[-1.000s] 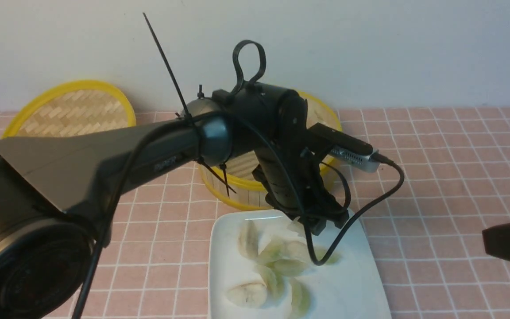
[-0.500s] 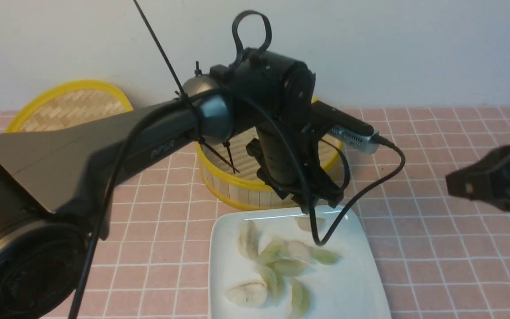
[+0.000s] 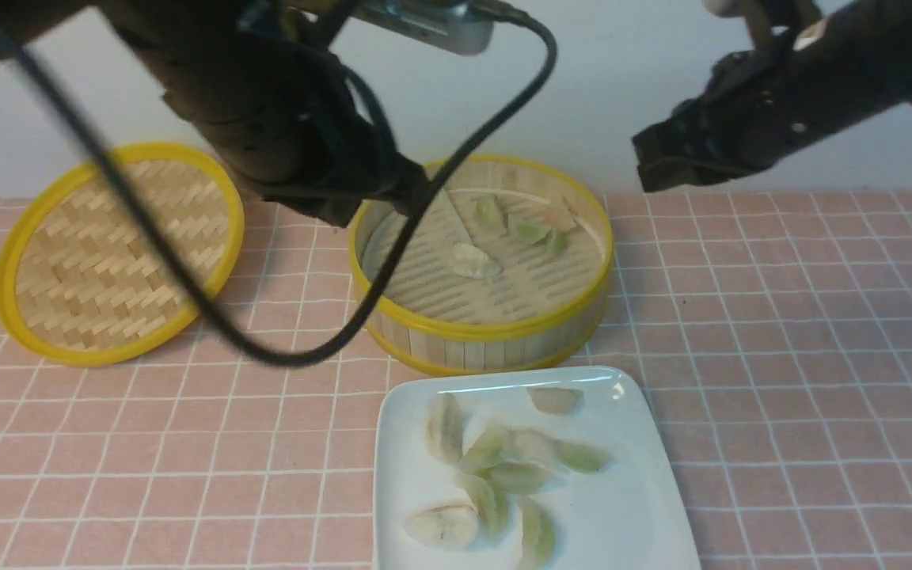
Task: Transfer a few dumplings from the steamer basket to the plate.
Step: Use the right arm to grab a dumpling from inside the steamer
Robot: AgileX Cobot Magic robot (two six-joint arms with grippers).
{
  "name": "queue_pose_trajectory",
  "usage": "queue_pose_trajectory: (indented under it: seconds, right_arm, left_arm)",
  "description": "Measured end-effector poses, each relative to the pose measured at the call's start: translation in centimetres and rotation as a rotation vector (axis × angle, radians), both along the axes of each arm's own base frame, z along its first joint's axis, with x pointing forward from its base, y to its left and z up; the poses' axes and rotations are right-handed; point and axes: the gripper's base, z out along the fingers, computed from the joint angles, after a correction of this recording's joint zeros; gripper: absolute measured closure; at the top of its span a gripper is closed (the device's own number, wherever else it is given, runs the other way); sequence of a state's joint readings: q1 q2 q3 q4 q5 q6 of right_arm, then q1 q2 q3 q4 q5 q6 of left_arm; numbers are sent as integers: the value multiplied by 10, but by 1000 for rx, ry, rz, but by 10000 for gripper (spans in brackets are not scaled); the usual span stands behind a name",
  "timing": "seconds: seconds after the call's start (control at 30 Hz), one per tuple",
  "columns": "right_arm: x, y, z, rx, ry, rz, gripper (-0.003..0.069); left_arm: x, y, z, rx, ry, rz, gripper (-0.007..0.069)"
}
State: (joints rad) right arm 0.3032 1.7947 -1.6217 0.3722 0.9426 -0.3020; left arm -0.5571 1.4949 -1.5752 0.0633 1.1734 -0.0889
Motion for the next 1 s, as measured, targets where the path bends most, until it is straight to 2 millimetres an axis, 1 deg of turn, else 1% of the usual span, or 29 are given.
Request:
queue_pose_trajectory:
  seconds: [0.07,0.1,0.13,0.17,0.2,0.23,0.27,0.3,0.33,0.4,0.5,0.6,0.7,0.73,0.77,0.8,0.83,0.87,0.93,1.0]
  right_arm:
    - [23,18,-16,-22,-7,53,559]
    - [32,26,-20,-26,-19,74,529]
    - [40,32,-30,-36,-12,90,509]
    - [48,41,-36,-38,-21,108,474]
    - [57,50,-46,-45,-19,127,445]
    - [66,58,-57,-52,-16,147,402]
    - [75,67,-73,-61,-1,164,368]
    - [79,72,-77,-62,-4,175,341]
    - [84,78,-90,-68,9,186,317]
    - [95,90,-109,-74,10,206,258]
    - [104,104,-129,-77,13,228,225]
    - [107,112,-142,-80,15,239,225]
    - [108,117,-151,-83,19,248,262]
    - [108,118,-156,-87,25,249,305]
    - [108,118,-157,-89,30,250,331]
    - [107,118,-159,-93,39,250,378]
    - [107,118,-159,-95,40,249,405]
    - [106,117,-155,-102,47,248,446]
    - [103,114,-149,-128,76,259,447]
    - [97,110,-136,-165,104,270,446]
  left_arm:
    - [-21,12,4,-35,-22,16,631]
    - [-28,17,5,-46,-26,24,631]
    - [-36,21,7,-58,-34,32,631]
    - [-43,26,5,-59,-28,38,631]
    - [-53,32,5,-67,-29,46,631]
    - [-59,36,5,-72,-32,50,631]
    - [-66,40,5,-75,-35,53,631]
    - [-71,44,5,-78,-40,55,631]
    - [-78,48,6,-81,-46,56,631]
    - [-90,56,11,-94,-61,68,631]
    - [-104,66,19,-107,-77,90,631]
    - [-114,73,24,-117,-84,102,631]
    - [-122,78,28,-125,-94,104,631]
    - [-125,80,29,-128,-96,105,631]
    - [-126,80,29,-128,-96,105,631]
    - [-127,81,29,-127,-94,106,631]
    - [-128,82,30,-126,-94,106,631]
    - [-129,82,30,-126,-93,106,631]
    - [-130,83,30,-127,-95,106,631]
    - [-130,83,30,-126,-95,107,631]
